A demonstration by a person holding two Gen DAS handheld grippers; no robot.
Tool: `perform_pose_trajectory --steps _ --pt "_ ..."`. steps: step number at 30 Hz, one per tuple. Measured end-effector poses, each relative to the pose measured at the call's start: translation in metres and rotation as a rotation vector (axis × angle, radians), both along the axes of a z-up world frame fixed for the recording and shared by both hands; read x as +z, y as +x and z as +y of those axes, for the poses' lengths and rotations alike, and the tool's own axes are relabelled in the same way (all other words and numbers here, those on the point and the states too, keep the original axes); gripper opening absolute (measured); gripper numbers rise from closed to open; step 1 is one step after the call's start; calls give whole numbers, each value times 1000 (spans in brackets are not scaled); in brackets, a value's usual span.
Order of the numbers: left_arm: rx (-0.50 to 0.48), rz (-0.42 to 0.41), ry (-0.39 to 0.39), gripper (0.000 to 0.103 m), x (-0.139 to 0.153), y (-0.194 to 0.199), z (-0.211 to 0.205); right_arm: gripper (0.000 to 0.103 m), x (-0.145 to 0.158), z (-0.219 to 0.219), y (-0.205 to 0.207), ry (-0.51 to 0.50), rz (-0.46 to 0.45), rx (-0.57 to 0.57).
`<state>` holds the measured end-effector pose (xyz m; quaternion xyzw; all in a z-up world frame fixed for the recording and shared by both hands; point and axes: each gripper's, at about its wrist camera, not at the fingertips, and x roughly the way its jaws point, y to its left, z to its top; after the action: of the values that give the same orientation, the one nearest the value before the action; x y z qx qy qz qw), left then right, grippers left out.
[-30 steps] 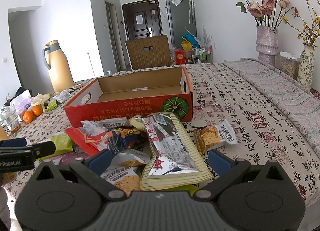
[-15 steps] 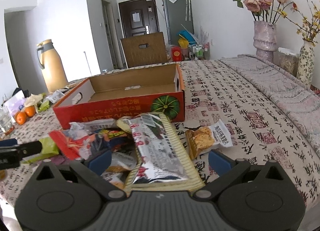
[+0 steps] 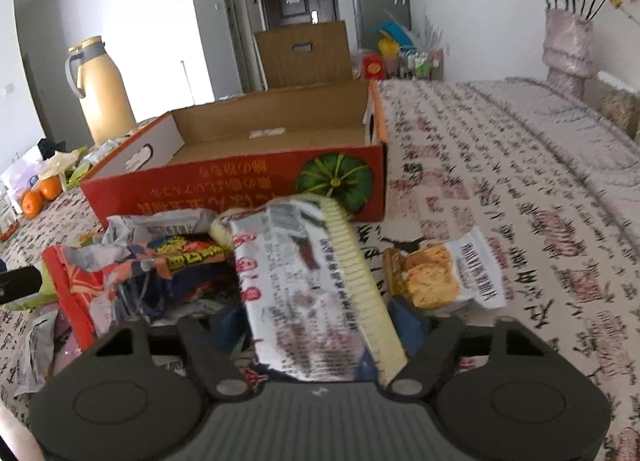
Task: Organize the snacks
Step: 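Grasp the white-red wrapped bar with the right gripper while the left grasps the green-white bar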
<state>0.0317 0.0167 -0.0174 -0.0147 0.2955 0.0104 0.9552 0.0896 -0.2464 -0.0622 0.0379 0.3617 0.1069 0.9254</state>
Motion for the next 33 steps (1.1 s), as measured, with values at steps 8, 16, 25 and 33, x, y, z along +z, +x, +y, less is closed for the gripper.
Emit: perform_pose_trajectory --steps 8,16,25,33 --pt "1 15 39 103 -3 4 6 54 4 1 -5 8 -34 -4" --pt "-31 22 115 103 -2 3 16 34 15 -3 -19 14 -103 -36" --pt "-166 30 226 103 -10 5 9 34 24 2 -37 1 -156 -96" --pt "-258 55 192 103 -21 31 19 34 28 8 -46 -26 -168 -142"
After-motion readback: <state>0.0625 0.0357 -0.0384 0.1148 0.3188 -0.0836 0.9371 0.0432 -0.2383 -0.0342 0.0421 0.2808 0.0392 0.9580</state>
